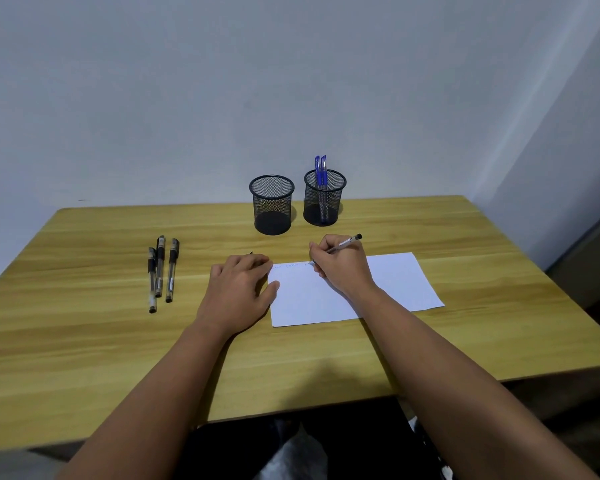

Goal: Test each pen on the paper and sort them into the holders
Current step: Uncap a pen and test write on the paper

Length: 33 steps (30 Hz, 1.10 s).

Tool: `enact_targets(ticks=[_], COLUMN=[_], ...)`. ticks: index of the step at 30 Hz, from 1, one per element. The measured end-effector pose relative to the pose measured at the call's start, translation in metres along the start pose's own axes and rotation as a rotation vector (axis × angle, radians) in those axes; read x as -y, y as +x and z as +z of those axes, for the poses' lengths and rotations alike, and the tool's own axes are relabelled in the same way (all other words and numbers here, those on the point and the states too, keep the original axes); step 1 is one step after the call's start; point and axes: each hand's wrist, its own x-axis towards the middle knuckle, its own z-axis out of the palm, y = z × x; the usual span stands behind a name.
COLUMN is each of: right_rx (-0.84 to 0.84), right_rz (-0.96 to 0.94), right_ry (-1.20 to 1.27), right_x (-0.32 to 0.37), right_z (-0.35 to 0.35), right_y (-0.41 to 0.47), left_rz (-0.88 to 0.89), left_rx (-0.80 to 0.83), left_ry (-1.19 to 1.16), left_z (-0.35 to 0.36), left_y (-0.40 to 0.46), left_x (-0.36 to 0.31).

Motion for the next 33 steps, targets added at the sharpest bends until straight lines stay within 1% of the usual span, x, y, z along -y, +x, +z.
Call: enact_targets(ticks=[6,16,23,33], right_rx=[-0.002,-0.035,-0.061,-0.080], right_rz=[0.002,-0.018,0.006,-0.049], right_ry=[0.047,0.036,0.073,0.015], right_x=[-0.0026,-0.0063,-0.0050,-0.0032], right_z=[0.0002,-0.0004,-0.0004,-0.0007], right_y=[-0.0006,0.0027,0.0016,0.0004], left_rz=[0.001,0.000,0.003,0.001], left_rx=[-0.001,-0.011,-0.012,-0.008], left_ry=[-0.003,-0.010,-0.009,-0.011], left_z=[-0.0003,0.0001,-0.0008,-0.0007], left_y=[-0.0006,-0.0008,-0.0014,-0.0010], left_x=[-0.0006,-0.0006,-0.0009,-0.0012])
